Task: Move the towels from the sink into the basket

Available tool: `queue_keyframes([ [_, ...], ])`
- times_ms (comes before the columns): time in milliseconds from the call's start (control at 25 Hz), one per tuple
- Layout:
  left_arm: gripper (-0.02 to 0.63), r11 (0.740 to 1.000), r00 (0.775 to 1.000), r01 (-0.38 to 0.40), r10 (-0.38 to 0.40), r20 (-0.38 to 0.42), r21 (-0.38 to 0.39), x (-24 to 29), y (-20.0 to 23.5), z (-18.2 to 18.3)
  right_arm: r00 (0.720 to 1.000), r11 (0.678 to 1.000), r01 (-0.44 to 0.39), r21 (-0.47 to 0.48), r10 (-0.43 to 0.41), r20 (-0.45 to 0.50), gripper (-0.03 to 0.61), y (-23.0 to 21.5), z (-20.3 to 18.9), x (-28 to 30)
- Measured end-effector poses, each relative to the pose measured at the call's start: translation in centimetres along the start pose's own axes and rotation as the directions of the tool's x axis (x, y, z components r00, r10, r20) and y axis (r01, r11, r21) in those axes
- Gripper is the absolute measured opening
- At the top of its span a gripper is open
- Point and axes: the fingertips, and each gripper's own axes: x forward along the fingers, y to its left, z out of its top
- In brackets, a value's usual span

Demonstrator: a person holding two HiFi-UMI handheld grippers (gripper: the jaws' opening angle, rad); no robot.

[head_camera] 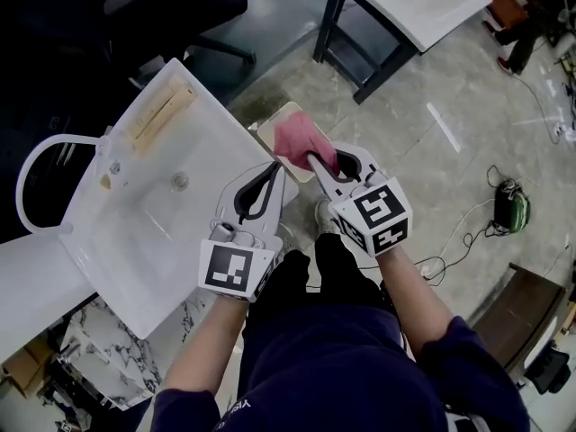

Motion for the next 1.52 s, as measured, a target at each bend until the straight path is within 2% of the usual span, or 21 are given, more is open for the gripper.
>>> queue_keyframes([
  [160,0.008,0.999,0.999,0.046,-0.046,-0.007,0.014,0.2,-1.2,-0.1,0.999,0.999,0.045,0.016,-0.045,0.008,0.049,-0.5,-0.8,-1.4],
  [360,0.008,0.998,0.998,0.066,-0.066,0.011,-0.002,1.7,-3.3,-0.3,0.998,0.997,0.065,0.034,-0.065,0.011,0.049,-2.3,-2.1,-2.5],
  [800,0.008,0.998,0.999,0.022,-0.025,-0.037,-0.061,8.7,-7.4,-3.5,0.999,0.999,-0.012,0.031,0.013,-0.045,0.049,-8.3,-6.7,-2.2],
  [1200,0.008,0.99,0.993,-0.07,0.058,-0.1,-0.124,16.1,-8.8,-9.8,0.985,0.993,-0.116,0.018,0.118,-0.124,0.049,-14.4,-12.9,1.0],
  [1520,0.008,0.977,0.98,-0.143,0.117,-0.16,-0.158,20.1,-6.9,-17.6,0.97,0.983,-0.183,0.006,0.182,-0.161,0.049,-17.4,-18.6,6.7],
])
